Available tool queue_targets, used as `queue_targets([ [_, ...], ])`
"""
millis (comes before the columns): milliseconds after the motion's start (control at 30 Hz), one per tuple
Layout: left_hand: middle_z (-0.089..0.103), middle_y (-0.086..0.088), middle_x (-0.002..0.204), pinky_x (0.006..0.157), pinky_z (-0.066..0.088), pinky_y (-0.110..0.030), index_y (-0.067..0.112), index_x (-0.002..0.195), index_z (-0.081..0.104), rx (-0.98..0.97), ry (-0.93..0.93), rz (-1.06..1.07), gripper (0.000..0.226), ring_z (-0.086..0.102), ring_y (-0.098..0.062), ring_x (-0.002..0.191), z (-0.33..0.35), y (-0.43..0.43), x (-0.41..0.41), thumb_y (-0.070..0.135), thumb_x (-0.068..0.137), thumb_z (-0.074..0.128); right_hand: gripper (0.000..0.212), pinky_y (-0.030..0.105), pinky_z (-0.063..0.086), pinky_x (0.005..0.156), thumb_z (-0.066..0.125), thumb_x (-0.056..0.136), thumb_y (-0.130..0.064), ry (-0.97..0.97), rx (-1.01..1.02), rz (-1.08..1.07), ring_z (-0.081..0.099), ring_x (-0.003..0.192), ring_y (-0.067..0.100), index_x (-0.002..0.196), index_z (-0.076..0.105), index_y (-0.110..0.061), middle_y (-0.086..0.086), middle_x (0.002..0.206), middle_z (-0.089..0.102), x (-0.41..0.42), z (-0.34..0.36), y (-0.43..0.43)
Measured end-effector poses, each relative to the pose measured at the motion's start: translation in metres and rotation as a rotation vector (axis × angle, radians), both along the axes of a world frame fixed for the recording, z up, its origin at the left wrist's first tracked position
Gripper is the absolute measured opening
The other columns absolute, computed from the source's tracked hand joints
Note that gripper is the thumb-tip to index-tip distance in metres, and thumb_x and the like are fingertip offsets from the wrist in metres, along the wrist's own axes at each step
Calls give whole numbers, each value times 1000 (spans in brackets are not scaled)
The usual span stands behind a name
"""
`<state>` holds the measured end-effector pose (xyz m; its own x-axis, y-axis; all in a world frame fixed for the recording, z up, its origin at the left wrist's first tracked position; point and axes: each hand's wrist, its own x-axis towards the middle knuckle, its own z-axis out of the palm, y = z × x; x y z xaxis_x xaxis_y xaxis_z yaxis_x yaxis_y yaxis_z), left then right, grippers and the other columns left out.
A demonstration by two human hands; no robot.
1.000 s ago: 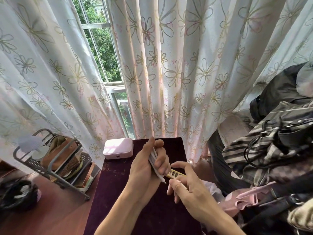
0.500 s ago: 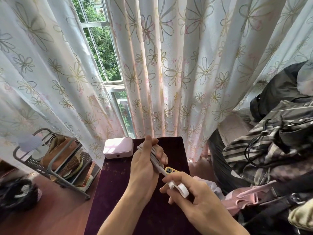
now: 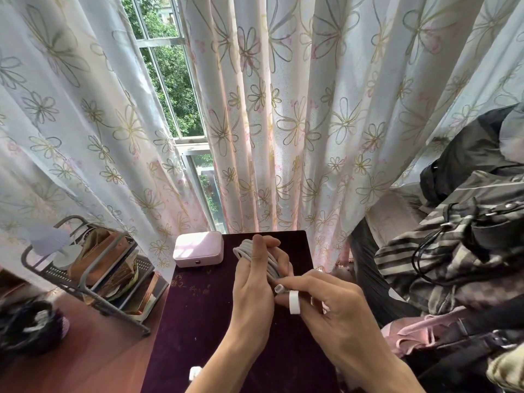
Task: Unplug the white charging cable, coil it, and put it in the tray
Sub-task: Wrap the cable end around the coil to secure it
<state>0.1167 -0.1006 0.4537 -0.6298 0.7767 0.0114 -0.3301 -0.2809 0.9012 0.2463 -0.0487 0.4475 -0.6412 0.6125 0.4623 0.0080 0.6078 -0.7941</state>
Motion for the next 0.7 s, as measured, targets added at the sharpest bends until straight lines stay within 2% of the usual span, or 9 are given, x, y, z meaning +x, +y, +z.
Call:
queue_targets([
  [67, 55, -5, 67, 61, 51, -29, 16, 96, 66, 12, -16, 10, 41, 55, -19, 63, 1, 0, 1, 53, 96, 49, 25, 19, 55, 66, 83, 90, -15, 8, -16, -12, 73, 79, 8, 109, 80, -32, -16, 92, 76, -1, 2, 0],
  [200, 54, -4, 66, 68, 47, -33, 9, 105, 61, 70, -189, 85, 40, 54, -18, 62, 10, 7, -8, 47, 99, 53, 20, 10, 46, 64, 78, 95, -16, -107, 5, 27, 68, 73, 2, 105, 78, -33, -16, 94, 74, 0, 3, -2],
  [267, 55, -3, 66, 73, 45, -35, 6, 105, 60, 99, -229, 103, 37, 55, -18, 62, 14, 10, -13, 41, 98, 53, 20, 19, 54, 65, 73, 98, -16, -120, 2, 49, 72, 80, 4, 110, 76, -32, -16, 97, 73, 2, 3, -2],
  [367, 59, -5, 73, 81, 45, -37, 9, 107, 61, 61, -111, 44, 32, 58, -20, 73, 16, 8, -9, 40, 98, 55, 18, 28, 60, 69, 68, 101, -17, -3, -26, 59, 76, 86, 9, 112, 77, -28, -15, 98, 73, 1, 7, 1],
  [433, 60, -7, 76, 80, 46, -37, 13, 106, 64, 47, -59, -15, 33, 58, -22, 76, 16, 5, -3, 43, 93, 58, 17, 32, 59, 67, 72, 99, -16, 29, -17, 13, 76, 83, 12, 110, 79, -25, -13, 97, 74, -1, 10, 6],
  [533, 59, -8, 75, 73, 50, -32, 11, 109, 62, 79, -87, -33, 35, 59, -21, 73, 21, 5, 3, 41, 91, 58, 24, 23, 56, 64, 81, 92, -9, 21, 21, -46, 74, 79, 10, 108, 81, -26, -14, 94, 74, -4, 11, 8],
  [600, 58, -8, 75, 72, 50, -31, 11, 107, 62, 91, -116, -2, 31, 57, -20, 73, 23, 7, 6, 39, 95, 54, 25, 17, 55, 68, 81, 91, -6, 42, 15, -38, 75, 83, 8, 109, 81, -23, -15, 96, 75, -6, 12, 6],
  [700, 54, -9, 77, 73, 47, -30, 11, 94, 62, 80, -173, 48, 33, 55, -19, 73, 26, 8, 7, 40, 98, 49, 17, 24, 57, 66, 73, 97, -17, 55, 6, -12, 74, 82, 10, 111, 79, -25, -14, 96, 73, -9, 14, 1],
])
